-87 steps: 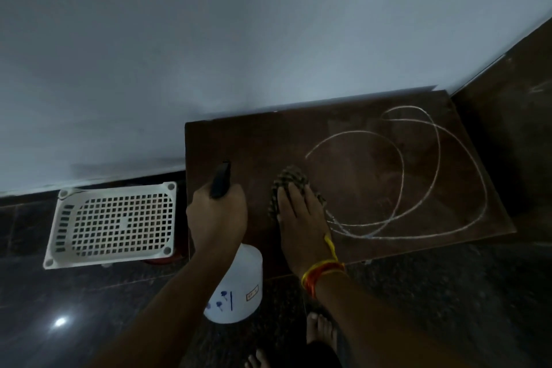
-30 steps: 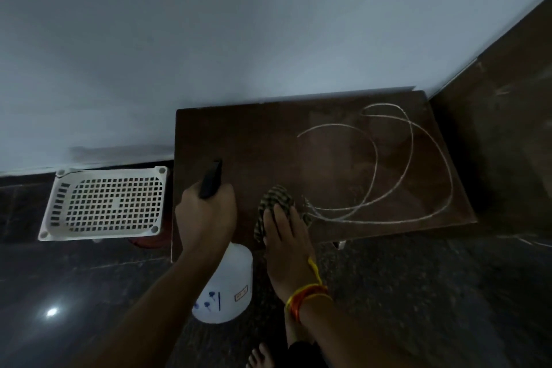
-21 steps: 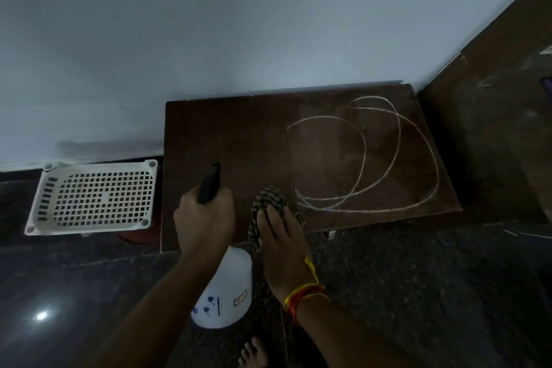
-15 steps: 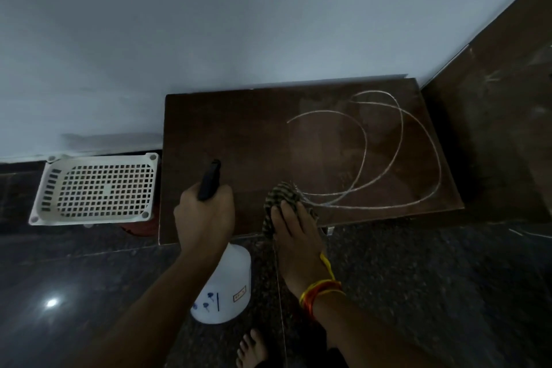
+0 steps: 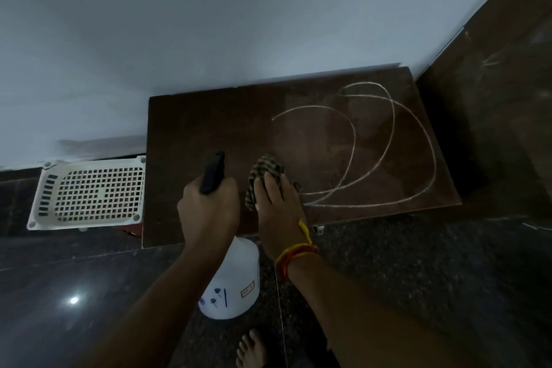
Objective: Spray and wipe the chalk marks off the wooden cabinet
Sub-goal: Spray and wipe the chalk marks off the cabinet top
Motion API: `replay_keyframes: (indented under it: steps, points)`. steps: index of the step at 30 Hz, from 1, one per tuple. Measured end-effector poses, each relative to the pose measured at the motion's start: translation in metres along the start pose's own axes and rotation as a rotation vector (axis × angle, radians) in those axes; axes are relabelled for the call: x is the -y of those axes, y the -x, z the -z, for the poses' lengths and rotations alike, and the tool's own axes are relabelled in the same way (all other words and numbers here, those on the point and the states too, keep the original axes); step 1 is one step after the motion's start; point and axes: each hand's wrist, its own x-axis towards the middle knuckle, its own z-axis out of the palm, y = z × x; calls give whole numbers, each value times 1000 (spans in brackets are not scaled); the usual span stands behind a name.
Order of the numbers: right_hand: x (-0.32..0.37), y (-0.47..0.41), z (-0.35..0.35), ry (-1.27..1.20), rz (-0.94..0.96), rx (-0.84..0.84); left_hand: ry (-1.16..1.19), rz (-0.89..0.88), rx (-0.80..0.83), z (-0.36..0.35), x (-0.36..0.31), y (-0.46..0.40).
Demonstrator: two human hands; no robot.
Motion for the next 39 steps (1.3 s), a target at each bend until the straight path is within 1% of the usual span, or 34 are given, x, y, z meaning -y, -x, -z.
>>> replay_keyframes:
  steps: [5,8,12,16,20,23,28,30,34,36,39]
  points:
    - [-13,19,-1,31,55,-17,6,41,6,-4,-8,-2]
    - [-20,-7,-1,35,60,-24,5,37,12,-8,-12,-12]
    - [-25,-43,2,18,14,-39,3,34,31,-13,-13,-21]
    - [-18,-15,4,25,-26,-35,9,81,38,-15,-18,-23]
    - [-23,8,4,67,0,-42,3,105,42,-20,-26,-25]
    - [-26,-16,1,56,-15,-40,-3,104,48,-23,-29,-31]
    - [-34,-97,6,2,-56,-43,-9,83,86,-29,-26,-38]
    - [-38,-106,8,21,-44,-49,-12,77,94,-30,-26,-39]
    - [-33,-68,6,47,-67,-87,-6,117,96,-31,-32,-43]
    - [-34,-51,4,62,-43,-85,-2,119,95,-32,-37,-47]
    - [-39,-62,3,82,-24,-92,-2,115,95,-32,-42,-54]
